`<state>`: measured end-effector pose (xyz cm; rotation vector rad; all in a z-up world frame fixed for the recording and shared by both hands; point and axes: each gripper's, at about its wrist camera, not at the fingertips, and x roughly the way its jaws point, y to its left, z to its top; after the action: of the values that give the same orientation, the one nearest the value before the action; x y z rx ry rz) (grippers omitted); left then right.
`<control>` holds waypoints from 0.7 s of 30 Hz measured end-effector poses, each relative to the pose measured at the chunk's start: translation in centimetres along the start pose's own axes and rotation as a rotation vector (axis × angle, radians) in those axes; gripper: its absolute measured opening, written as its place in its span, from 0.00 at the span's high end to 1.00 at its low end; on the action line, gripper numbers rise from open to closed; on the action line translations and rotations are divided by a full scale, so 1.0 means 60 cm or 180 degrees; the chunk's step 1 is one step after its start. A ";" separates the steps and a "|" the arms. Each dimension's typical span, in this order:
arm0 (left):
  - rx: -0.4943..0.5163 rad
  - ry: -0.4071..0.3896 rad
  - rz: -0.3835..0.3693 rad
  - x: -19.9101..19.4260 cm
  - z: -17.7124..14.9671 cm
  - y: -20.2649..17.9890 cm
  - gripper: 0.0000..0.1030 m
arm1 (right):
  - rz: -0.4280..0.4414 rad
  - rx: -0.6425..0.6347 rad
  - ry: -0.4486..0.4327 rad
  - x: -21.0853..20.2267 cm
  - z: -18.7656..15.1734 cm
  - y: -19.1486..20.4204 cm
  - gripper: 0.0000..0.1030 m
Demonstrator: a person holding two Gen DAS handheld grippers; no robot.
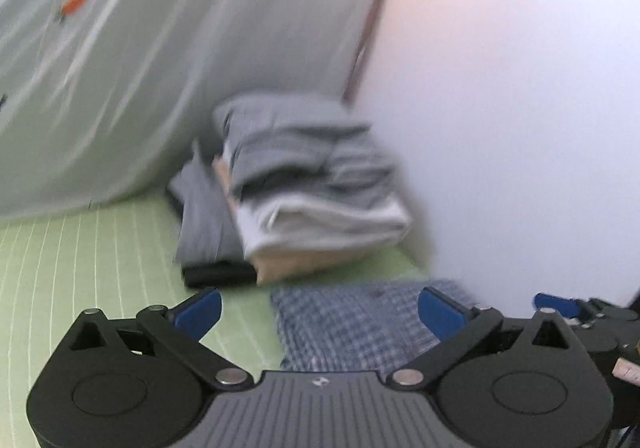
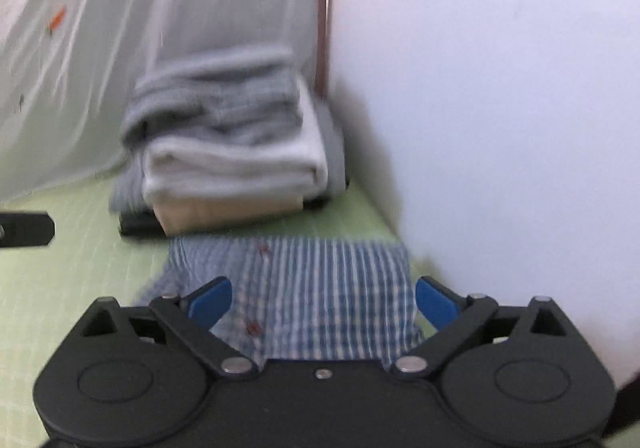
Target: Fold clothes
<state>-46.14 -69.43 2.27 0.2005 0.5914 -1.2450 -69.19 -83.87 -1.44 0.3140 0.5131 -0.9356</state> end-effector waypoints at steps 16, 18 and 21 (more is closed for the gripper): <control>0.0320 -0.0015 -0.0038 -0.209 -0.064 0.110 0.00 | -0.0285 0.0156 0.0184 -0.165 -0.082 0.265 0.01; 0.0352 0.0041 -0.0050 -0.228 -0.078 0.125 0.00 | -0.0334 0.0147 0.0193 -0.184 -0.098 0.293 0.01; 0.0389 0.0089 -0.0076 -0.255 -0.096 0.146 0.00 | -0.0382 0.0173 0.0217 -0.213 -0.121 0.328 0.01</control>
<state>-42.72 -51.27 4.00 0.3145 0.5434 -1.3044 -61.19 -60.70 0.16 0.3683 0.5745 -1.0592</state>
